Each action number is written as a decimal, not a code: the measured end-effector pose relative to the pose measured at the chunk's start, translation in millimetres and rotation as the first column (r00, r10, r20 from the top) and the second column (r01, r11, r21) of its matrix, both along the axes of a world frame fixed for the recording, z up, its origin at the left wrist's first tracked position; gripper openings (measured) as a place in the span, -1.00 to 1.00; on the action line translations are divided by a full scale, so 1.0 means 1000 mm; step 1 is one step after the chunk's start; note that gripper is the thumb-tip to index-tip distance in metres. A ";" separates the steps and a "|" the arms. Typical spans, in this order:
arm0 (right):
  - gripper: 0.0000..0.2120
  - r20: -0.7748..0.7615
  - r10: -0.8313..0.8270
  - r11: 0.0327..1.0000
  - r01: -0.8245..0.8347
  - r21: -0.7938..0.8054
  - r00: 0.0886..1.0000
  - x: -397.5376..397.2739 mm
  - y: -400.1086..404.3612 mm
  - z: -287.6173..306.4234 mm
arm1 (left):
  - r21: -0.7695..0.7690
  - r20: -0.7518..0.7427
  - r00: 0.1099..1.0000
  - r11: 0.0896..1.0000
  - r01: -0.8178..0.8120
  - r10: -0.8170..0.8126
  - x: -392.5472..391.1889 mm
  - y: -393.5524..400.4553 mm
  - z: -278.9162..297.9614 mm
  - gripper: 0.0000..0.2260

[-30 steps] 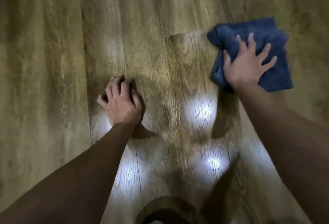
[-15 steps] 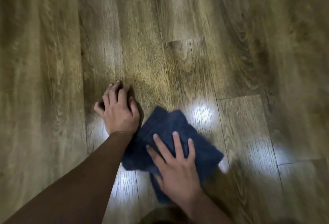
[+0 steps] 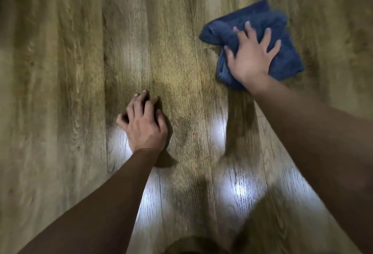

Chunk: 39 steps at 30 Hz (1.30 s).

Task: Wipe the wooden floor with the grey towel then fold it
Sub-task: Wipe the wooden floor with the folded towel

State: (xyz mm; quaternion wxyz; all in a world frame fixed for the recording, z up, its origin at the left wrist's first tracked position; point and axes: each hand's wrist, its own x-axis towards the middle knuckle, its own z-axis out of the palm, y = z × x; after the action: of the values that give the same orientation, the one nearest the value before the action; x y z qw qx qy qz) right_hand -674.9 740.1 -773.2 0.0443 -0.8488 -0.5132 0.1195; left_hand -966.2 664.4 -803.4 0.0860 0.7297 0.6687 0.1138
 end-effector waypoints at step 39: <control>-0.38 0.079 0.263 0.965 -0.262 -0.028 0.961 -0.122 -0.176 0.002 | -0.034 0.068 0.998 0.999 0.006 -0.003 -0.003 0.002 0.003 -0.69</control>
State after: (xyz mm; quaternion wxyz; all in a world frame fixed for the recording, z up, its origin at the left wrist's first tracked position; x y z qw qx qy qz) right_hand -796.7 564.0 -771.4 -0.0006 -0.7778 -0.6215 0.0938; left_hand -968.9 666.8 -799.9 0.1215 0.7254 0.6656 0.1267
